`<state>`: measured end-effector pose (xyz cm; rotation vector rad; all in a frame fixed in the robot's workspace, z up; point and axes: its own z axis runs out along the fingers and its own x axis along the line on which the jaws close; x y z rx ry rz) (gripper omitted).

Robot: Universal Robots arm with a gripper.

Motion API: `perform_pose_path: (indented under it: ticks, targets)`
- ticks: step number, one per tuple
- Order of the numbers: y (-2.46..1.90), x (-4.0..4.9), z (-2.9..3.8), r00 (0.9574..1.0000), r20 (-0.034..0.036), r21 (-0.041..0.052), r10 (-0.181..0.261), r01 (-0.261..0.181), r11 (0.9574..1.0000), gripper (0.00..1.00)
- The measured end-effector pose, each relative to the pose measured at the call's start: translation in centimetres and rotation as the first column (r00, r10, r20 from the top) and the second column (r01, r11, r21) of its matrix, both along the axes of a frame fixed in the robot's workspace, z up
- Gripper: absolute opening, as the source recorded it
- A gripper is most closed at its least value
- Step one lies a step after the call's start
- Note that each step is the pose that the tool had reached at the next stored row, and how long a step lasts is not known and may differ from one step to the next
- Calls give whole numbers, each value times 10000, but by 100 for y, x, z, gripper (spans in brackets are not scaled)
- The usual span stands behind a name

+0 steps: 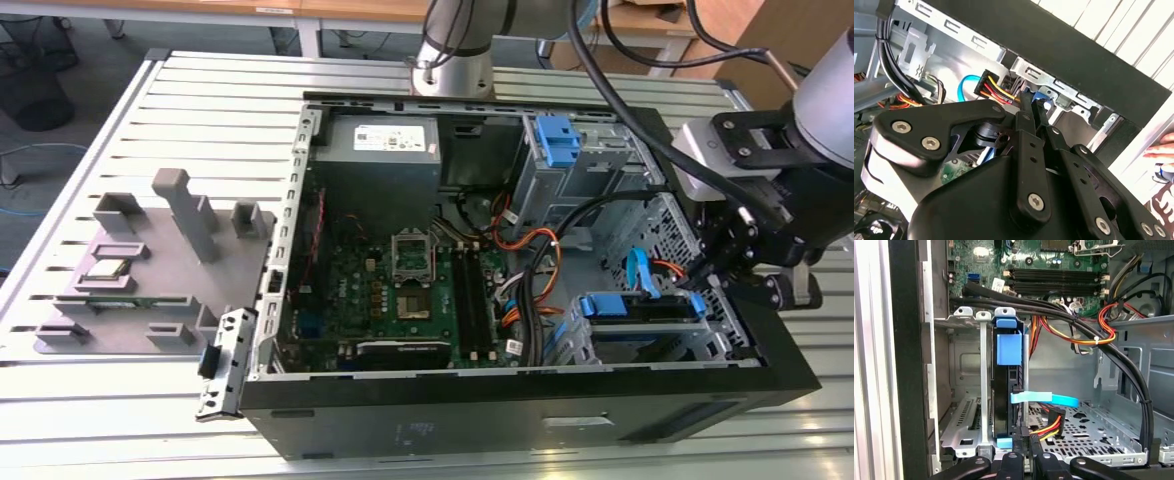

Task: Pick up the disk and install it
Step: 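Insert the second disk wire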

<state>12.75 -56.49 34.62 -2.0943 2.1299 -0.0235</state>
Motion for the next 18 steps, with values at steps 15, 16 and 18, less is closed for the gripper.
perform_pose_path:
  ticks: [15,16,18]
  targets:
    - [-38,-161,-5,9983,581,5,99,-100,10000,16]
    - [-39,-165,-6,9982,583,6,103,-104,9999,16]
    - [-39,-166,-6,9982,583,5,106,-106,9999,16]
